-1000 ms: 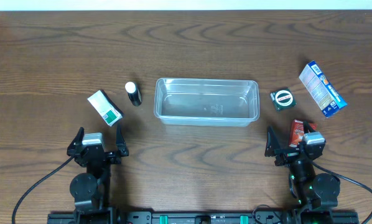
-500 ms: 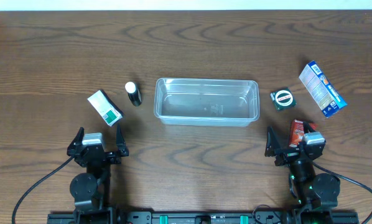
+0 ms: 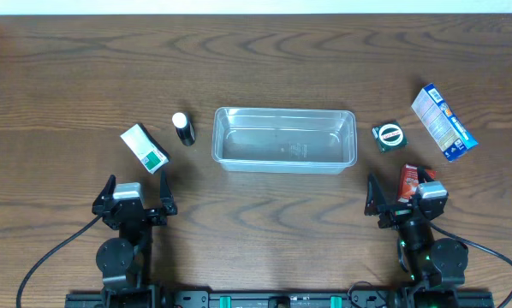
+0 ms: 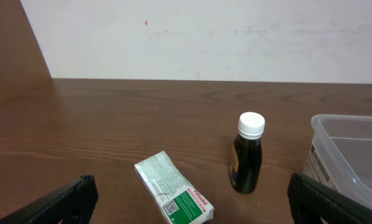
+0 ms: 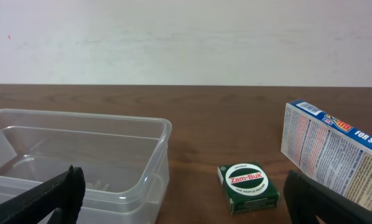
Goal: Pack container
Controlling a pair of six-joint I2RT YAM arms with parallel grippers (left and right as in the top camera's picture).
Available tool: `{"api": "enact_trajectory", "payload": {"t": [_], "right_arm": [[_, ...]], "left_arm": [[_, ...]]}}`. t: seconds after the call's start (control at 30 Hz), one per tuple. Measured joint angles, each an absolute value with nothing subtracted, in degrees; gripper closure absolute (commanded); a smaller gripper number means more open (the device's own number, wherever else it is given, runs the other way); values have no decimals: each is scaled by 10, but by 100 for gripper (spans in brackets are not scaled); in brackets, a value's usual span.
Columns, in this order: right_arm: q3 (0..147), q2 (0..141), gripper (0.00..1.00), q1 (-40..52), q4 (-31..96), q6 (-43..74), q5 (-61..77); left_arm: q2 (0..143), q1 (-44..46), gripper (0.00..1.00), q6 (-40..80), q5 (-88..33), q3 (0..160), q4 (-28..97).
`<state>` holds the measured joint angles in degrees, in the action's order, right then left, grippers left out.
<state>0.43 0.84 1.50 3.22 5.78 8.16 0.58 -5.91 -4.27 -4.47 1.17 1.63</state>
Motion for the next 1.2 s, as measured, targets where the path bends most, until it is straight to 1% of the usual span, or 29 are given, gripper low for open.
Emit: {"api": "enact_trajectory", "payload": {"t": [0.77,1.07,1.2], "right_arm": [[4,8,1,15,31,59,82],[4,8,1,15,-116,61,106],[18,11,1,15,-102,56,117]], "left_arm": [[6,-59,2,-43,-45,12,16],[6,-59,2,-43,-45,12,16],[6,-59,2,-43,-45,12,17]]}}
